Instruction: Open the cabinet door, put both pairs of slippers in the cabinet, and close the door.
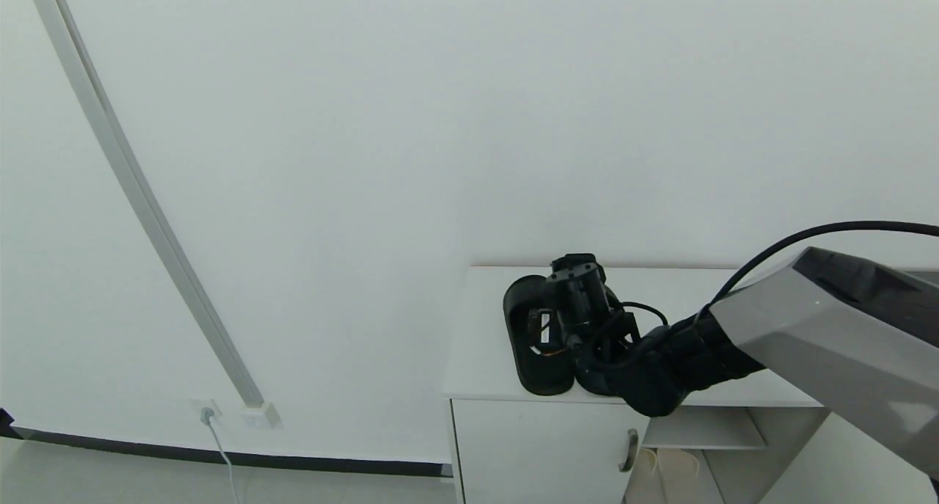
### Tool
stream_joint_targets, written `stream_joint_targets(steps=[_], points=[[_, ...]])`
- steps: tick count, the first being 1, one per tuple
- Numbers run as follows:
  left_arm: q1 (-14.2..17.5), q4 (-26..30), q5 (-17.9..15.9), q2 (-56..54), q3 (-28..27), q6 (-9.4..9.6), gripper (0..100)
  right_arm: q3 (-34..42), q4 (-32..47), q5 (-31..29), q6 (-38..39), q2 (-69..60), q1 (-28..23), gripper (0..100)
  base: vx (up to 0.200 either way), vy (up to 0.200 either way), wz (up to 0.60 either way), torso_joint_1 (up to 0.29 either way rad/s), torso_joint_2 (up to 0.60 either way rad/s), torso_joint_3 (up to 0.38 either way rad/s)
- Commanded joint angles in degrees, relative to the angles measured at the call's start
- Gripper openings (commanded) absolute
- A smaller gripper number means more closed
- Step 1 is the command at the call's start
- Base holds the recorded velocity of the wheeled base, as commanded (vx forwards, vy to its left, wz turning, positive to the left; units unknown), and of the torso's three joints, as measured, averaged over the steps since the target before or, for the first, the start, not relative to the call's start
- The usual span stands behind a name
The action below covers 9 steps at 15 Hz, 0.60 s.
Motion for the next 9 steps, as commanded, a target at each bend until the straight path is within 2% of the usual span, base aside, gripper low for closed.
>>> stream_joint_targets(steps=[1, 4, 9], points=[[0.0, 0.0, 0.0, 0.1, 0.1, -0.03, 0, -3.6, -0.1, 0.3, -0.9, 3.6, -1.3, 100, 0.0, 0.0, 0.0, 0.0, 0.0, 0.0], [0.0, 0.0, 0.0, 0.1, 0.0, -0.11, 0, -7.2, -0.9, 0.3, -2.4, 6.3, -2.1, 100, 0.0, 0.0, 0.0, 0.0, 0.0, 0.0], [0.0, 0.1, 0.0, 0.1, 0.0, -0.2, 0, -7.4, -2.1, 0.2, -3.2, 7.2, -2.3, 100, 0.0, 0.0, 0.0, 0.0, 0.0, 0.0]])
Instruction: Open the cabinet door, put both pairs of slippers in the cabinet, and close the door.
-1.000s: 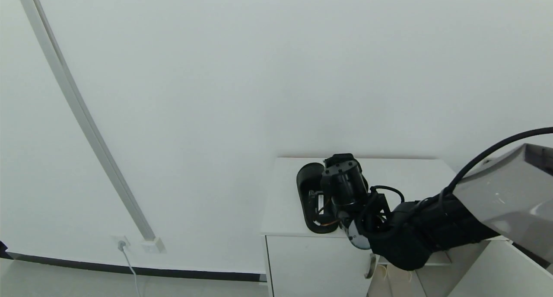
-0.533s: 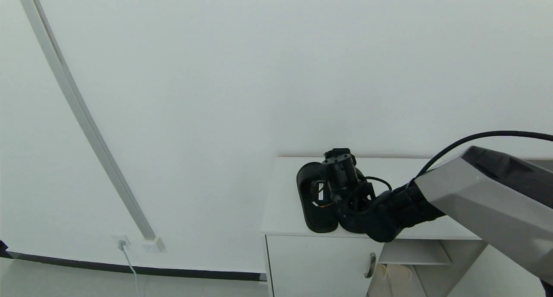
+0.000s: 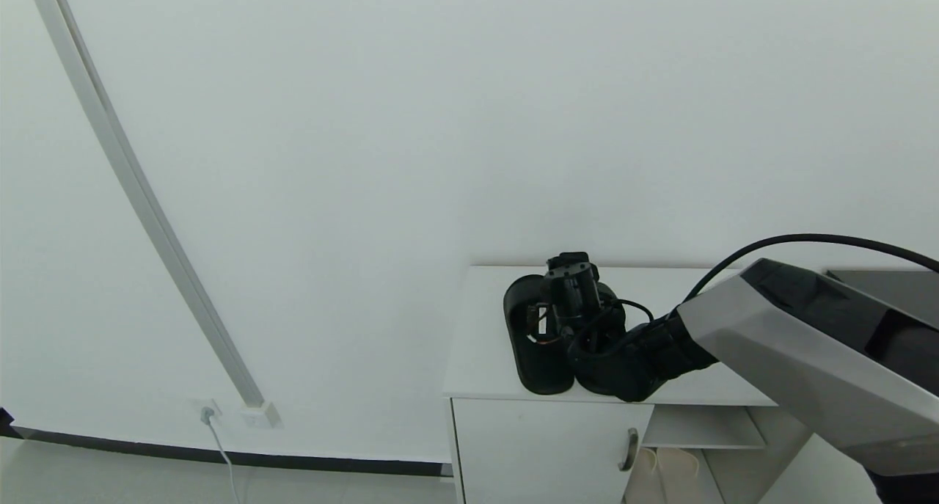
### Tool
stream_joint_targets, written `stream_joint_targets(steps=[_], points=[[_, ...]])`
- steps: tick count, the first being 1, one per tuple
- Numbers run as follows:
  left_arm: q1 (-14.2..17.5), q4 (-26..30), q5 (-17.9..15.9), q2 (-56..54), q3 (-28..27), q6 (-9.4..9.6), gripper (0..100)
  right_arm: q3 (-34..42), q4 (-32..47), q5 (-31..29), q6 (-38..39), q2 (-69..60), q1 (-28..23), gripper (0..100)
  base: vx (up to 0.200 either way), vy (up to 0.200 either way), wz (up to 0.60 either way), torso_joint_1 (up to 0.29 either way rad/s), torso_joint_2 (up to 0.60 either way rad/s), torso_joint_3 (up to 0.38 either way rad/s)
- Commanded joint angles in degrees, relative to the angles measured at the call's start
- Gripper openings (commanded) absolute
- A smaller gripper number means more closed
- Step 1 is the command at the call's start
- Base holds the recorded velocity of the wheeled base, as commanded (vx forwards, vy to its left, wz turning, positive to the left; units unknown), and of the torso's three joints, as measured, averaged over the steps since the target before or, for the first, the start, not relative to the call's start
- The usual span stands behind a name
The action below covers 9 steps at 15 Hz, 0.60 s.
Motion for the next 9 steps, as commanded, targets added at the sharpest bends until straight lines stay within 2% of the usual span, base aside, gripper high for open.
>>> stream_joint_targets(steps=[1, 9], points=[[0.0, 0.0, 0.0, 0.1, 0.0, 0.02, 0, -0.1, 0.0, 0.0, 0.1, 0.5, -0.1, 0, 0.0, 0.0, 0.0, 0.0, 0.0, 0.0], [0.0, 0.0, 0.0, 0.1, 0.0, 0.02, 0, 0.6, -1.3, -0.1, 0.2, 0.1, 0.0, 0, 0.0, 0.0, 0.0, 0.0, 0.0, 0.0]])
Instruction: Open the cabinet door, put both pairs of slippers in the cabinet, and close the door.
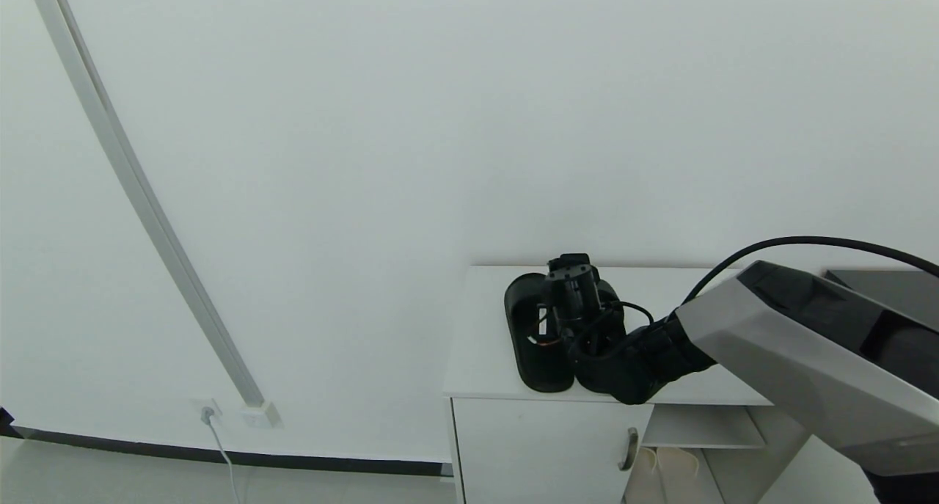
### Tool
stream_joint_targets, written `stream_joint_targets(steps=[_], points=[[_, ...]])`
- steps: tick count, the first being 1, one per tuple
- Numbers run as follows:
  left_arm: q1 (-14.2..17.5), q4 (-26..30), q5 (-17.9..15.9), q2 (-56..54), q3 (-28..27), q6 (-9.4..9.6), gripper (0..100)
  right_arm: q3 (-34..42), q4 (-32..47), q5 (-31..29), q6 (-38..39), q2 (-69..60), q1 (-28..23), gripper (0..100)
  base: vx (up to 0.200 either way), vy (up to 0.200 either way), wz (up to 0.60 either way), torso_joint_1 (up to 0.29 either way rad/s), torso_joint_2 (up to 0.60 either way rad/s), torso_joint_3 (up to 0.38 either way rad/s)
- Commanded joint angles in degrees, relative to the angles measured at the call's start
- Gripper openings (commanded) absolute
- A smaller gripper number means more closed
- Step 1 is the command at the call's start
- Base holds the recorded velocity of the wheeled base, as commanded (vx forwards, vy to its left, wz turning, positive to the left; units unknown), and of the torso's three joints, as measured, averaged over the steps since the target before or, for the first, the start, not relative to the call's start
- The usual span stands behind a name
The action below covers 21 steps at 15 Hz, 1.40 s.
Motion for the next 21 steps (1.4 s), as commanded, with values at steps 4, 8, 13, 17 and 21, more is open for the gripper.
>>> stream_joint_targets(steps=[4, 8, 13, 17, 21], points=[[0.0, 0.0, 0.0, 0.1, 0.1, -0.16, 0, 8.2, -1.1, 2.6, -1.3, -10.8, 2.7, 0, 0.0, 0.0, 0.0, 0.0, 0.0, 0.0], [0.0, 0.0, 0.0, 0.1, 0.0, -0.07, 0, 25.2, -1.3, 9.2, -4.2, -28.0, 5.8, 0, 0.0, 0.0, 0.0, 0.0, 0.0, 0.0], [0.0, 0.0, 0.0, 0.0, 0.1, 0.11, 0, 43.3, -1.5, 16.4, -3.9, -44.4, 9.2, 0, 0.0, 0.0, 0.0, 0.0, 0.0, 0.0], [0.0, 0.0, 0.1, 0.0, 0.1, 0.02, 0, 44.2, -1.8, 17.9, -3.7, -43.4, 9.2, 0, 0.0, 0.0, 0.0, 0.0, 0.0, 0.0], [0.0, 0.0, 0.1, 0.1, 0.0, -0.07, 0, 44.5, -1.8, 17.6, -3.5, -42.9, 9.3, 0, 0.0, 0.0, 0.0, 0.0, 0.0, 0.0]])
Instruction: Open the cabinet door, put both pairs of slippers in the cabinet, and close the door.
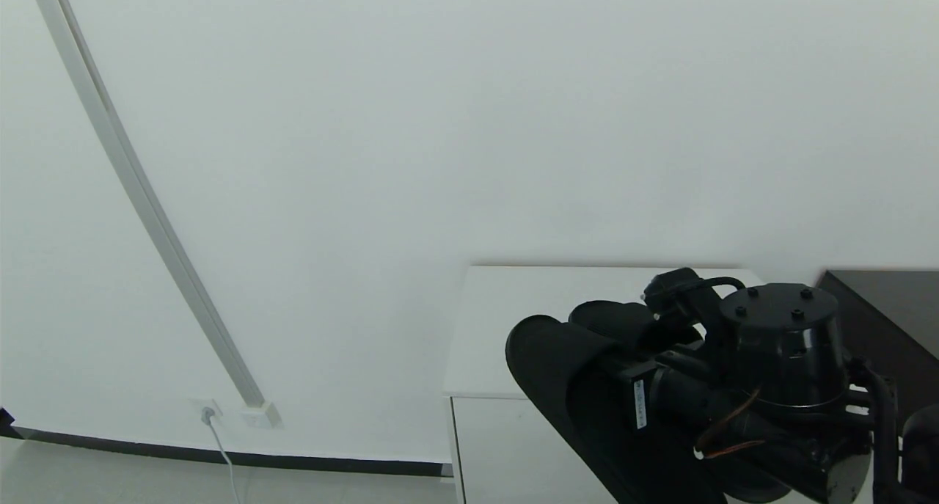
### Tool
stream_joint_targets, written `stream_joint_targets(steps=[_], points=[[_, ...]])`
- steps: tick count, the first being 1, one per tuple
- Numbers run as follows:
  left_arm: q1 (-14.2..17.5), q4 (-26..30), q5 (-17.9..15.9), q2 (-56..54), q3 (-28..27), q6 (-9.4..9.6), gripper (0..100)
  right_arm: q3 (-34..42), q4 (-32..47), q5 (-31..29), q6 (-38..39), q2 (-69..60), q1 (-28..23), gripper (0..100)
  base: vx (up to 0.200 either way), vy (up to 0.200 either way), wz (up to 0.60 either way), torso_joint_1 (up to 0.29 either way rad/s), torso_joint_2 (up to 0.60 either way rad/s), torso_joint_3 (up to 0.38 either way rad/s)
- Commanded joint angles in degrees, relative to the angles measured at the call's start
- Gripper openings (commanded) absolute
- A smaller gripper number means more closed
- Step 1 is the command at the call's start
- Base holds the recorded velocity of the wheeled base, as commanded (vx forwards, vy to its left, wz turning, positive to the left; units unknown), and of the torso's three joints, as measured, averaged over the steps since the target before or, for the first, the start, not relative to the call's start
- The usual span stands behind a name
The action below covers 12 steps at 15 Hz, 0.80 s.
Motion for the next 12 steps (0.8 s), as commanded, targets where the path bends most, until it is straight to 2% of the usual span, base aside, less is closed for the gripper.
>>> stream_joint_targets(steps=[1, 12], points=[[0.0, 0.0, 0.0, 0.1, -0.1, 0.08, 0, 0.1, 0.0, 0.0, 0.0, 0.1, 0.1, 0, 0.0, 0.0, 0.0, 0.0, 0.0, 0.0], [0.0, 0.0, 0.0, 0.1, -0.1, -0.1, 0, 1.1, 0.0, 0.0, 0.0, 0.4, 0.9, 0, -0.2, 0.0, 0.0, 0.002, 0.0, 0.004]])
